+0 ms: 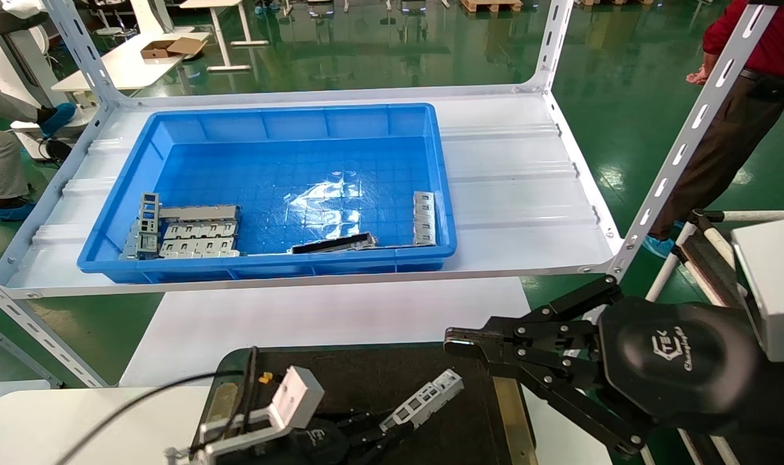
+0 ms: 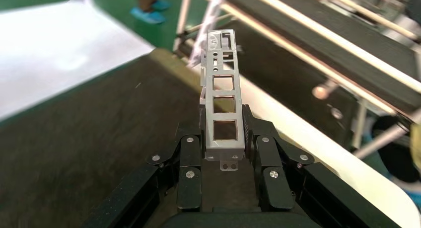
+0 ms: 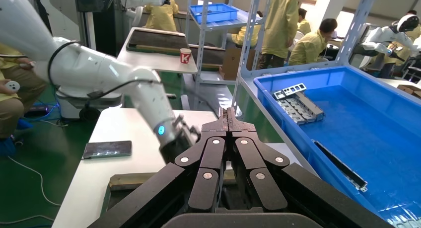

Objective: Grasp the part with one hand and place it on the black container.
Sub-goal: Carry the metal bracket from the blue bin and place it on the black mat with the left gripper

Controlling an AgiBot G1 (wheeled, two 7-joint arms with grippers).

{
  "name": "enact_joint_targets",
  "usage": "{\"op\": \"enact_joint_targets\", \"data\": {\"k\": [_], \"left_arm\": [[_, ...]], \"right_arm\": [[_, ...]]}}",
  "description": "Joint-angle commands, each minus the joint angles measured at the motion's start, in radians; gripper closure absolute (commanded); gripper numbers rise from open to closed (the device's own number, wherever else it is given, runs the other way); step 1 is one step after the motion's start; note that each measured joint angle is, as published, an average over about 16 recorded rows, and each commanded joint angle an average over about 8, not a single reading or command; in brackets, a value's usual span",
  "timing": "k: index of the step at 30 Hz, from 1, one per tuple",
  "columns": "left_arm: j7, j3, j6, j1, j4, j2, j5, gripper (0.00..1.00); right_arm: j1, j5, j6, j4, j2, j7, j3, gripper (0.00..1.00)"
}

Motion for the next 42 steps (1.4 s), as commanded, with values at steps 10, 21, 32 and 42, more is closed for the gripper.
{"op": "enact_joint_targets", "data": {"k": [10,21,32,42], "left_arm": [[-0.316,0.078,-0.342,0.08,-0.037,0.106,0.171,1.0],[-0.546,0.134,-0.598,0.073,0.077,0.238,0.325,1.0],[-0.656,0.149,-0.754,0.067,0.177,0.325,0.42,1.0],[-0.707,0.167,-0.846,0.075,0.19,0.342,0.447,1.0]], "right_arm": [[0.0,0.0,0.0,0.0,0.0,0.0,-0.001,1.0],[0.0,0.001,0.001,0.0,0.001,-0.001,-0.001,1.0],[0.0,0.001,0.001,0.0,0.001,-0.001,-0.002,1.0],[0.001,0.002,0.001,0.0,0.001,-0.001,-0.002,1.0]]}}
